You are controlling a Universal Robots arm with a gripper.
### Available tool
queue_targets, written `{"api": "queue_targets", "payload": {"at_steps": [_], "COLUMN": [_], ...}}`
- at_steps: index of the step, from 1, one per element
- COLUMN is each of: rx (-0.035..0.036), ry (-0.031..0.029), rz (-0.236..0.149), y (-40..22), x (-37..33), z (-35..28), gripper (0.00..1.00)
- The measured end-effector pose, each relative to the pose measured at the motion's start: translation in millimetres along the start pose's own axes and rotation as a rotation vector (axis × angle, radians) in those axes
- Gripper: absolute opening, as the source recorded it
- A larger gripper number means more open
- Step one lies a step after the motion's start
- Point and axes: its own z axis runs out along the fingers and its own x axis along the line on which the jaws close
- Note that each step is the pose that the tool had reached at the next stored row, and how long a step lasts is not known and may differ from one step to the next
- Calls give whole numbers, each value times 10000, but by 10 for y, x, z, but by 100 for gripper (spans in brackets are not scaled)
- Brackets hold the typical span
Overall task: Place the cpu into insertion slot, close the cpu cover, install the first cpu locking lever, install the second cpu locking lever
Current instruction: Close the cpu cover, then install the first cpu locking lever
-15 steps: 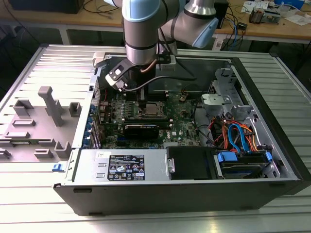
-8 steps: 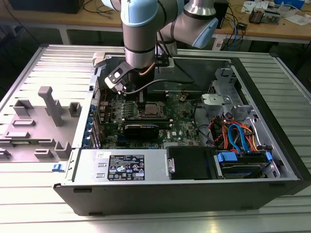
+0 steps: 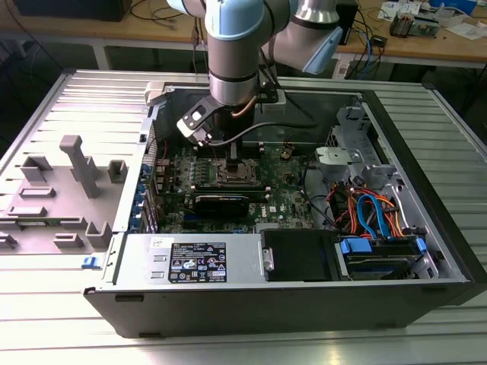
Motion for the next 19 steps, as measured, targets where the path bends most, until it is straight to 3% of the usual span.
{"api": "queue_targets", "payload": {"at_steps": [1,3,19], "rx": [3,2,3], "ry": [0,-1,0], "rz": [-1,-1,-1], "y": [147,182,194], "x": [-2,-3,-3], "z": [5,6,6], "gripper": [11,11,11]}}
